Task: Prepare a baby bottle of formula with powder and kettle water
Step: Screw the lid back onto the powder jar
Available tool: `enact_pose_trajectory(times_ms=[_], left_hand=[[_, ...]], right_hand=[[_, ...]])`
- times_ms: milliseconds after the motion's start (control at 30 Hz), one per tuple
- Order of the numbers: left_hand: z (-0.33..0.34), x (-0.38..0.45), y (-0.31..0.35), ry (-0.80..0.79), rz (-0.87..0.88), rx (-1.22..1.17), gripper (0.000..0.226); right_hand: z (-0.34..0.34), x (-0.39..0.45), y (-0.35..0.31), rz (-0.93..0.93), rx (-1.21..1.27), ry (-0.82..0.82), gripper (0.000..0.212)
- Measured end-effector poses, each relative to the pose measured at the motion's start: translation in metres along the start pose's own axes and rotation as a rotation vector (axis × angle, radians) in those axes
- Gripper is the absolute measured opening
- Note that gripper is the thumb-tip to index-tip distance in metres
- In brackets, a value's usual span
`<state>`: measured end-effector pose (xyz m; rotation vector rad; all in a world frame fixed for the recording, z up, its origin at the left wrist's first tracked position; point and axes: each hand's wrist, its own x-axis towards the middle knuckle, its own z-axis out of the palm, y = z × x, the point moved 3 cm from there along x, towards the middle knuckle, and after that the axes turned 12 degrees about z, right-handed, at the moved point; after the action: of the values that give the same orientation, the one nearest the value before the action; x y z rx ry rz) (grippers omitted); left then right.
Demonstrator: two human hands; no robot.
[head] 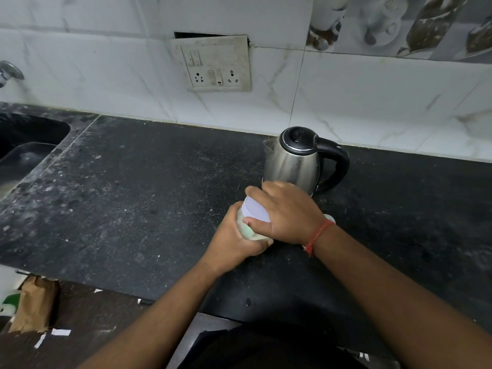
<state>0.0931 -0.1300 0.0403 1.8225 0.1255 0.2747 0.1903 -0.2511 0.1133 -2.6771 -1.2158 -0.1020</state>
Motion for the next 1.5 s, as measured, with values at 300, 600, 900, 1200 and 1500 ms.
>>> enact_pose_trajectory(times_ms=[300,600,900,1200,1500], left_hand=[[0.002,0.000,0.001,0.159,0.003,0.081,0.066],[-0.011,0.006,-0.029,0.089,-0.036,0.036,0.086],[-0.015,0.014,-0.062,0.061,-0.096,0.093,0.084],[-0.010,0.015,-0.070,-0.015,-0.097,0.134,0.085],[-0.023,0.017,-0.055,-0.015,-0.084,0.149,0.106]], right_hand=[[0.009,0.010,-0.015,0.268,-0.081,0.063,0.063],[0.048,0.010,-0.019,0.348,0.262,-0.038,0.083],[0.075,0.012,-0.022,0.443,0.417,-0.126,0.099],[0.082,0.004,-0.010,0.475,0.433,-0.081,0.097],[0.034,-0.006,0.010,0.486,0.597,0.176,0.076]])
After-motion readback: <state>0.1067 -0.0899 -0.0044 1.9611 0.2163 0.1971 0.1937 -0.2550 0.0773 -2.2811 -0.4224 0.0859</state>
